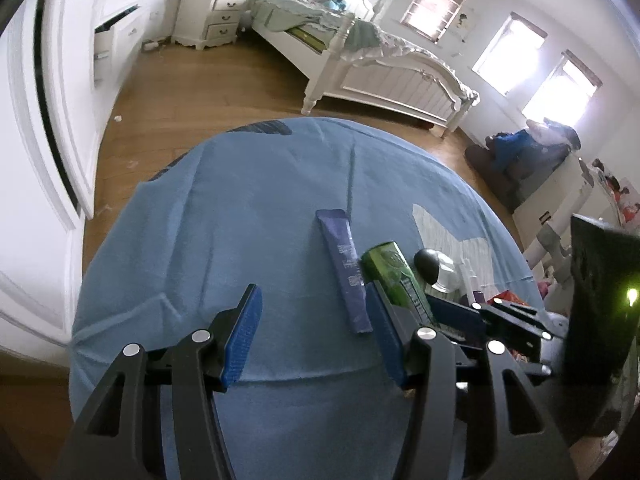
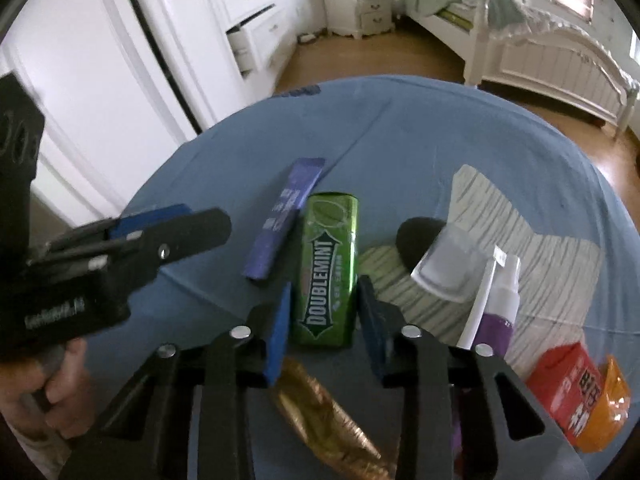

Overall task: Collect trash
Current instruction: 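Grasp the blue tube with the left tool while the right grasps the green gum tin, then carry the blue tube and green gum tin to the bin and release both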

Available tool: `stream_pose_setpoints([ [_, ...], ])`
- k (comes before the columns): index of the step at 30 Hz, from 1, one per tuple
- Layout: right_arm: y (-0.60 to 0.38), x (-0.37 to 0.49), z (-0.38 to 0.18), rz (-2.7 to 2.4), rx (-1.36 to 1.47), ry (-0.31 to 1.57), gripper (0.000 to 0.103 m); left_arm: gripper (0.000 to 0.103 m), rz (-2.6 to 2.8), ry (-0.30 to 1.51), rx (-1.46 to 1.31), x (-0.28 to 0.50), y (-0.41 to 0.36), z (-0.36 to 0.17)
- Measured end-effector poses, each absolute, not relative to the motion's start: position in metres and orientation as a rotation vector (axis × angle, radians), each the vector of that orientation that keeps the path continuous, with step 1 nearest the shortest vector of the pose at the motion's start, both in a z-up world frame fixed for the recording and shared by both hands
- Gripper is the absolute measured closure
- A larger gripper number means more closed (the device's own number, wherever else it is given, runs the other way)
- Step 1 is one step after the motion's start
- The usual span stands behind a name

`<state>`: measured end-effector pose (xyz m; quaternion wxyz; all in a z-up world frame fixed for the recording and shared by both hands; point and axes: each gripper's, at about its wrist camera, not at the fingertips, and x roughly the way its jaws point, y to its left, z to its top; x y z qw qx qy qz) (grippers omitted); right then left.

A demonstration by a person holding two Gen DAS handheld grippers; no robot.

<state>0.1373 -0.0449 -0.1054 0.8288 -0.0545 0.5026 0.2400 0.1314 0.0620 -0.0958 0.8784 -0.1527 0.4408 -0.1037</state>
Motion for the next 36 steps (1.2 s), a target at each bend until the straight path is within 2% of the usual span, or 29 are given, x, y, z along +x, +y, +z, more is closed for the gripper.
stream_pose_setpoints([
  [6,-0.089,0.127,-0.092,0.495,0.028,1.011,0.071,0.048,-0.245,0.929,-0.227,0.143,0.034,-0.097],
  [8,-0.106,0.118,-0.083,0.496,0.07,0.975,0.071,0.051,-0.225,0.936,-0.164,0.148,0.023,-0.103],
  [9,-0.113,0.113,-0.078,0.494,0.087,0.96,0.071,0.063,-0.209,0.927,-0.143,0.149,0.02,-0.102],
  [10,-0.118,0.107,-0.075,0.494,0.097,0.951,0.071,0.079,-0.195,0.927,-0.131,0.151,0.019,-0.102],
  [13,-0.134,0.096,-0.067,0.5,0.132,0.93,0.071,0.089,-0.184,0.931,-0.146,0.155,0.021,-0.104],
  [17,-0.157,0.08,-0.056,0.501,0.174,0.879,0.071,0.092,-0.195,0.891,-0.201,0.149,0.026,-0.093],
  [22,-0.196,0.07,-0.036,0.445,0.216,0.762,0.071,0.092,-0.262,0.801,-0.195,0.137,0.004,-0.056],
  [29,-0.29,0.043,-0.012,0.259,0.29,0.606,0.071,0.092,-0.468,0.722,-0.155,0.12,-0.074,-0.012],
  [36,-0.392,0.014,-0.016,0.052,0.332,0.545,0.071,0.091,-0.652,0.713,-0.103,0.113,-0.168,-0.01],
])
